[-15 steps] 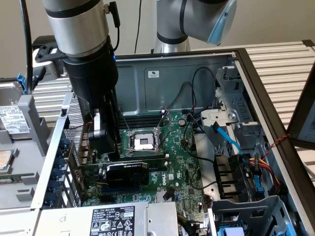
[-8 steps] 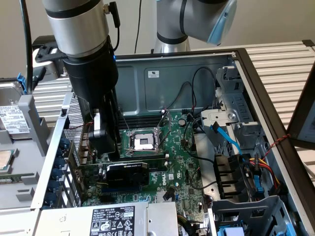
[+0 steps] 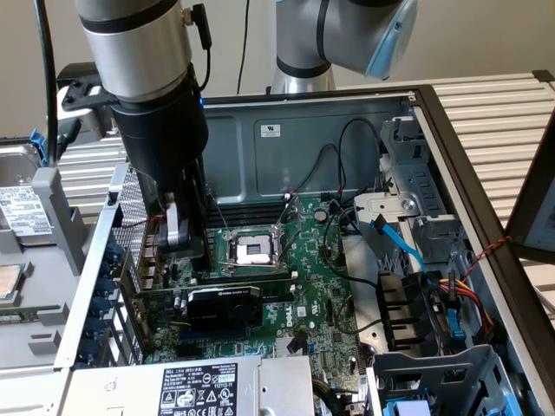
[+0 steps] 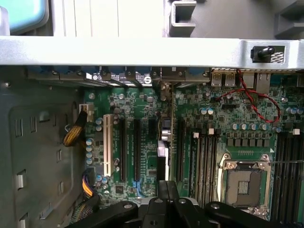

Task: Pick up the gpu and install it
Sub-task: 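Press down on the gpu until it lock into place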

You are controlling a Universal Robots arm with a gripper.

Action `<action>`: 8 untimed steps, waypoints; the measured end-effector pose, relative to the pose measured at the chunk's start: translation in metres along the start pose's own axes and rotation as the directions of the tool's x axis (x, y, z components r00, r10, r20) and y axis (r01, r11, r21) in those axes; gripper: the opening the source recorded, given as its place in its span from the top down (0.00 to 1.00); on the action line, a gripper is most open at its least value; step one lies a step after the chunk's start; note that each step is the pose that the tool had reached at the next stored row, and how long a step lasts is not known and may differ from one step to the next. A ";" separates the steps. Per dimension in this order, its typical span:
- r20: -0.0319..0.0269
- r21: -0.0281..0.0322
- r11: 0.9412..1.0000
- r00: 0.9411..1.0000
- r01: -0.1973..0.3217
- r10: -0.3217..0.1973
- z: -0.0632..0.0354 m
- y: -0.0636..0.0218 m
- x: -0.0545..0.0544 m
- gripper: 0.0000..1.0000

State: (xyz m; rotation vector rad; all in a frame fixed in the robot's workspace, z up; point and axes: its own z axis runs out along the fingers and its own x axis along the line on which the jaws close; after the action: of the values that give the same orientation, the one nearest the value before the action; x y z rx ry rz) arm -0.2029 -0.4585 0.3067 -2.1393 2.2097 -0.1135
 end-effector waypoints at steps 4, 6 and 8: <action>0.000 -0.006 1.000 1.000 0.000 0.000 0.0023 0.0033 0.000 0.89; 0.001 -0.009 1.000 1.000 0.000 0.000 0.0042 0.0053 0.000 0.89; 0.001 -0.013 1.000 1.000 0.000 0.000 0.0059 0.0064 0.000 0.89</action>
State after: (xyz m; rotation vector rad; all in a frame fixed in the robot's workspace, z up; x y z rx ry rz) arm -0.2087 -0.4580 0.3002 -2.1457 2.2162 -0.0985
